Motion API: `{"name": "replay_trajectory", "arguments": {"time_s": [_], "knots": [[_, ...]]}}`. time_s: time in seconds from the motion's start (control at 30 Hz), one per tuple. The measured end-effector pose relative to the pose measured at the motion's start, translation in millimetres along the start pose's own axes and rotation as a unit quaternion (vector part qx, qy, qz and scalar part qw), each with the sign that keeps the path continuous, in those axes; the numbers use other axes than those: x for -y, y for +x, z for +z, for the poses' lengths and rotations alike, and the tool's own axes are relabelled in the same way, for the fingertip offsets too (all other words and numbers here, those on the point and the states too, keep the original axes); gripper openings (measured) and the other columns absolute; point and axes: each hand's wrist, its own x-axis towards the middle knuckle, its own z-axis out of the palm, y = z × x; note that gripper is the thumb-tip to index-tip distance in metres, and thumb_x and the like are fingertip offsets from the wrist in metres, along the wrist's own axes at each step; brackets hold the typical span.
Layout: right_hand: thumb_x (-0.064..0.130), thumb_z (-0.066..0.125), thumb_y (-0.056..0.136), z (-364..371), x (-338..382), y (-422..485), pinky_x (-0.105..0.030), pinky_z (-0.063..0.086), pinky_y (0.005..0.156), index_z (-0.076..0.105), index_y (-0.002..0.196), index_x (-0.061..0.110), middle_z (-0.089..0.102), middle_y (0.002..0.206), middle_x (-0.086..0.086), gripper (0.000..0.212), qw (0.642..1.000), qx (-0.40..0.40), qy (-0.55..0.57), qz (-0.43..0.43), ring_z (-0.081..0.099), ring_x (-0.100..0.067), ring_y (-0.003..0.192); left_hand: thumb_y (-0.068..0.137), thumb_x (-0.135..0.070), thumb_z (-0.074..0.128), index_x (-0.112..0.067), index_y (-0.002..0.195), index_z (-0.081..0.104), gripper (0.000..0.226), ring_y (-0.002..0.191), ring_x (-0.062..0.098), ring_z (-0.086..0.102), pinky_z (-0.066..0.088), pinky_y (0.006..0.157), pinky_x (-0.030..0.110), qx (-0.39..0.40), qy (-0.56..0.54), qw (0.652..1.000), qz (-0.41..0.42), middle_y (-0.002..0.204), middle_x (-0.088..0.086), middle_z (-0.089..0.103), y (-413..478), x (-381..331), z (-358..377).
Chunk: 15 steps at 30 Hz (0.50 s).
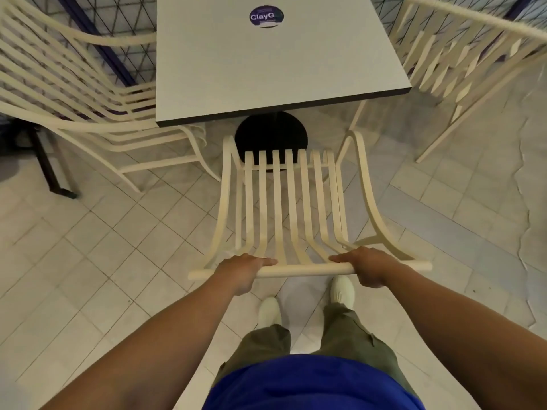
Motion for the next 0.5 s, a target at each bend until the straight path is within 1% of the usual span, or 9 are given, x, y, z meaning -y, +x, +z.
{"name": "replay_trajectory", "arguments": {"time_s": [0.1,0.2,0.27,0.37,0.43,0.5], "knots": [[0.004,0.062,0.09,-11.6,-16.1,7.7,-0.032,0.049,0.09,0.035,0.145,0.051,0.056,0.128,0.001,0.077,1.0,0.002,-0.013,-0.009,0.058,-0.019,0.103,0.091,0.006,0.055,-0.053,0.151,0.023,0.089,0.091,0.024,0.061,0.056,0.078,0.038,-0.009,-0.012,1.0,-0.014,0.118,0.005,0.057,5.2,-15.0,-6.2],[0.005,0.062,0.09,-23.5,-35.1,12.0,-0.032,0.05,0.091,0.034,0.145,0.051,0.056,0.13,0.001,0.078,0.999,0.012,-0.033,-0.02,0.059,-0.019,0.104,0.092,0.005,0.055,-0.052,0.151,0.023,0.088,0.087,0.021,0.058,0.051,0.072,0.034,-0.017,-0.031,0.999,-0.025,0.12,0.005,0.057,11.9,-33.1,-12.2],[0.006,0.062,0.09,-29.0,-41.6,15.3,-0.033,0.05,0.092,0.033,0.147,0.05,0.055,0.131,0.001,0.077,0.999,0.021,-0.036,-0.033,0.059,-0.019,0.105,0.093,0.005,0.053,-0.054,0.15,0.023,0.088,0.085,0.02,0.056,0.051,0.072,0.034,-0.017,-0.033,0.999,-0.032,0.119,0.004,0.057,14.5,-37.4,-15.6],[0.011,0.062,0.09,-36.0,-53.9,18.8,-0.037,0.048,0.097,0.034,0.147,0.048,0.054,0.134,-0.001,0.073,0.997,0.035,-0.036,-0.062,0.057,-0.022,0.112,0.093,0.005,0.051,-0.057,0.149,0.024,0.088,0.085,0.019,0.058,0.053,0.073,0.034,-0.015,-0.048,0.997,-0.053,0.117,0.001,0.056,18.6,-45.1,-16.7],[0.013,0.063,0.088,-40.8,-63.5,19.7,-0.039,0.047,0.099,0.034,0.147,0.047,0.053,0.136,-0.001,0.073,0.995,0.053,-0.027,-0.077,0.056,-0.024,0.115,0.092,0.004,0.049,-0.061,0.146,0.024,0.089,0.084,0.017,0.059,0.054,0.071,0.034,-0.003,-0.061,0.996,-0.067,0.119,0.0,0.057,21.8,-45.5,-14.7],[0.012,0.063,0.087,-44.2,-73.3,19.0,-0.039,0.047,0.1,0.033,0.149,0.044,0.053,0.138,-0.002,0.076,0.993,0.07,-0.032,-0.089,0.056,-0.024,0.117,0.092,0.001,0.048,-0.067,0.142,0.024,0.088,0.083,0.017,0.061,0.057,0.072,0.036,0.007,-0.075,0.994,-0.077,0.123,-0.002,0.057,23.0,-43.5,-12.9]]}}
